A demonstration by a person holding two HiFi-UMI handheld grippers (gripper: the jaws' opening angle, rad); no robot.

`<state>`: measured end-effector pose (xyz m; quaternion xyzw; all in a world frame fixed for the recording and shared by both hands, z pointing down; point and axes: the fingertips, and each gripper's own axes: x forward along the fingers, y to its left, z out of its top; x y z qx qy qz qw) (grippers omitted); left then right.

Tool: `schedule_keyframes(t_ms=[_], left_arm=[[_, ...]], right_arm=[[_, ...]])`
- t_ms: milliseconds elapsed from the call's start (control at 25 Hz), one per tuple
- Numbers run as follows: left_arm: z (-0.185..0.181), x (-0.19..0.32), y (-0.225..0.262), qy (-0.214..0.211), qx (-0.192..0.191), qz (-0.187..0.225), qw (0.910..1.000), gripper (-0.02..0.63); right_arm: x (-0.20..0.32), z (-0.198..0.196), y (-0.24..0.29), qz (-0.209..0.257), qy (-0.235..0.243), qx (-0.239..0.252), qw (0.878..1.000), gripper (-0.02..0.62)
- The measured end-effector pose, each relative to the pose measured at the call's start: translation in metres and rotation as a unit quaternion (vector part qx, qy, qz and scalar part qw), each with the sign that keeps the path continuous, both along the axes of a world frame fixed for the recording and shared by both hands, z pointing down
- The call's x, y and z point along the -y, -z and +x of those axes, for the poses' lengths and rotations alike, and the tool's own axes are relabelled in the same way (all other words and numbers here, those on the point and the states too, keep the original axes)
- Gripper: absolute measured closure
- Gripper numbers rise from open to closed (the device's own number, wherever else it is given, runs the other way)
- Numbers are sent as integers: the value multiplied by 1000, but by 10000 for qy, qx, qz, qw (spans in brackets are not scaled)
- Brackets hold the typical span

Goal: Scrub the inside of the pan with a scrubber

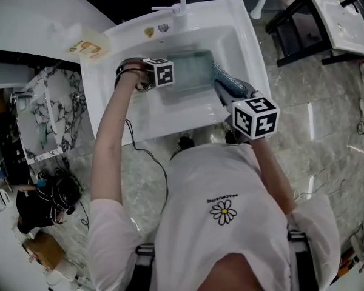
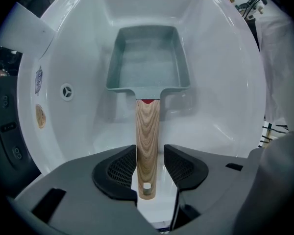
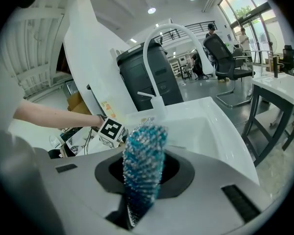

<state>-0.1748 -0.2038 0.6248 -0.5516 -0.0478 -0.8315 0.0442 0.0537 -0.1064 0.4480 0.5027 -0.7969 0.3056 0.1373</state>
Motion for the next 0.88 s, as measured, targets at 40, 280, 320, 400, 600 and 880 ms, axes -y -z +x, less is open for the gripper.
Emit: schedule_keyframes(t_ms=[40, 280, 320, 400, 600, 880], left_arm=[[0, 0, 0, 12, -11, 4, 10000, 423], [0, 2, 3, -53, -162, 123, 9998, 409], [1, 3, 3, -47, -199, 161, 9997, 407], [4, 6, 5, 2, -307, 271, 9992, 402], [21, 18, 26, 140, -731, 564, 9956, 407], [57, 48, 84, 314, -1703, 1436, 9744, 476]], right_arm=[[0, 0, 0, 1, 1, 8, 10000, 534], [5, -5, 0, -2, 128, -46, 9999, 534], [6, -6, 0, 6, 148, -55, 9999, 534], [8, -6, 1, 31, 177, -66, 9998, 534], [17, -7, 10, 163, 266, -78, 9995, 534], [24, -13, 23, 408, 386, -121, 9983, 535]])
